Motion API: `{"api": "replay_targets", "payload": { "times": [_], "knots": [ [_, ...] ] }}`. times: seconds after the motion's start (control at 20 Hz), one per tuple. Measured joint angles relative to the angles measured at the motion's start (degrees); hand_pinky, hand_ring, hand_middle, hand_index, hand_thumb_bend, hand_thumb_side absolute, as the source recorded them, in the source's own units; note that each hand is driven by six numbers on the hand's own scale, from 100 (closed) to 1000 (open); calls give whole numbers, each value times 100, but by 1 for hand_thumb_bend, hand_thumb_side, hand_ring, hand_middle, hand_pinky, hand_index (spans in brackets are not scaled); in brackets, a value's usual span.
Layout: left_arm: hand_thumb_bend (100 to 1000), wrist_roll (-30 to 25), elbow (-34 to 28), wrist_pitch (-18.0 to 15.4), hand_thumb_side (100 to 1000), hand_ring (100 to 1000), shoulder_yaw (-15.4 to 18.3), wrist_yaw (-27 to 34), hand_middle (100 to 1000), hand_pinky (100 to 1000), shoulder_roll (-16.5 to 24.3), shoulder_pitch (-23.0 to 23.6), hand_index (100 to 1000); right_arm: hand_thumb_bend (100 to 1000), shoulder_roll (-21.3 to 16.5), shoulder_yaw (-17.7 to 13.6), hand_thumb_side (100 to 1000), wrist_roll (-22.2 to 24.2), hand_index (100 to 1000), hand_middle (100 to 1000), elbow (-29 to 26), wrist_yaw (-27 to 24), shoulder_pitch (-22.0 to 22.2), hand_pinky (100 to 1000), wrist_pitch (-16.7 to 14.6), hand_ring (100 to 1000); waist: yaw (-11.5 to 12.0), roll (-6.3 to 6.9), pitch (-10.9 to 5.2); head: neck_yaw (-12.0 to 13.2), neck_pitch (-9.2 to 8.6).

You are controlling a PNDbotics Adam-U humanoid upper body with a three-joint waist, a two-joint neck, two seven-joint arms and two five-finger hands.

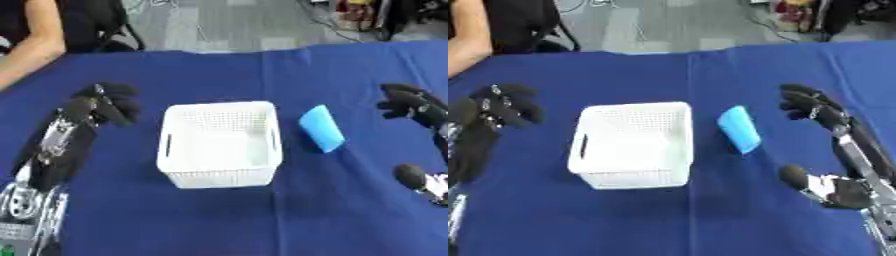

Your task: Pick up objects on the table and place them in the box.

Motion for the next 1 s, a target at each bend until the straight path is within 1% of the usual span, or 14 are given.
{"api": "replay_targets", "payload": {
  "times": [0.15,0.25,0.45,0.5,0.55,0.7,0.8,0.9,1.0],
  "knots": [
    [145,1,0,-1,1000,635,1,0,745,610,0,0,541,695,0,-10,858,0,927,913,0,0,0,743,0,804,-5,5,0,-1,-7],
    [145,1,0,-1,1000,635,1,0,745,611,0,0,541,696,0,-20,855,0,927,913,0,0,0,742,0,804,-15,15,0,-5,-49],
    [145,2,0,-2,1000,636,1,0,746,611,0,1,541,698,0,-21,854,-1,927,913,0,0,1,742,1,805,-21,18,0,-33,-50],
    [141,5,0,-5,1000,636,2,0,746,611,0,1,541,702,0,-21,838,-1,927,913,0,0,1,742,1,805,-21,18,0,-41,-50],
    [145,8,0,-8,1000,636,2,0,746,611,0,1,541,701,0,-21,853,0,927,912,0,0,1,743,1,805,-21,18,0,-43,-50],
    [146,10,0,-9,1000,636,3,0,746,611,0,4,541,718,-15,-20,843,-3,924,908,0,0,-4,747,3,806,-20,18,-3,-44,-49],
    [146,11,0,-9,1000,636,3,0,746,611,0,12,541,725,-103,-5,836,-19,927,907,0,-4,-19,745,10,805,-19,16,-31,-44,-46],
    [146,11,0,-8,1000,637,3,0,747,612,0,44,540,736,-257,30,827,-63,930,908,0,-58,-82,743,37,804,-16,10,-71,-44,-43],
    [145,10,5,-8,1000,638,3,0,747,612,0,48,540,743,-434,79,818,-124,933,909,0,-171,-162,741,96,804,-12,1,-73,-44,-40]
  ]
}}
